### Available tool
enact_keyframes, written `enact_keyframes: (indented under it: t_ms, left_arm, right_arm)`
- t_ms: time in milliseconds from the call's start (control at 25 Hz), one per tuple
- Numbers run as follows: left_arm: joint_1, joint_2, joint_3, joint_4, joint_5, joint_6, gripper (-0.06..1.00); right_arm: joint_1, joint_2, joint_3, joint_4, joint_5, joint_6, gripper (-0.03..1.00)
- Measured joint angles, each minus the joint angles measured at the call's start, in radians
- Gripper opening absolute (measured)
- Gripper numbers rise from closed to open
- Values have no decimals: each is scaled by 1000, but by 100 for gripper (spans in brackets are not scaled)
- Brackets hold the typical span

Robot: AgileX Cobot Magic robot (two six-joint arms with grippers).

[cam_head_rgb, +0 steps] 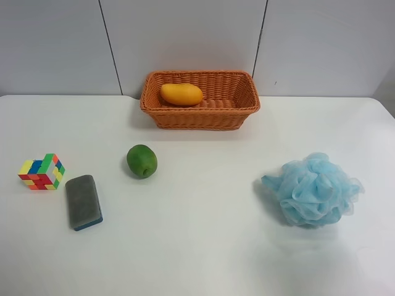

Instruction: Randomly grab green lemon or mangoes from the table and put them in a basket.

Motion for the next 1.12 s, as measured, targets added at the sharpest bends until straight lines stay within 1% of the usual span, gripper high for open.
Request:
enact_keyframes:
  t_ms: [160, 280, 480, 680, 1120]
  left_arm:
    - [0, 0, 22, -3, -65, 30, 99]
    - [0, -1, 39, -37, -97, 73, 99]
    - [3, -1, 39, -54, -100, 101, 99]
    - [3, -1, 39, -99, -100, 152, 99]
    - [3, -1, 39, -106, -101, 155, 99]
  right_arm:
    - [0, 0, 0, 0, 0, 0, 98]
    - [0, 0, 0, 0, 0, 0, 98]
    - [0, 0, 0, 0, 0, 0, 98]
    - [0, 0, 0, 0, 0, 0, 98]
    - [0, 0, 0, 0, 0, 0, 98]
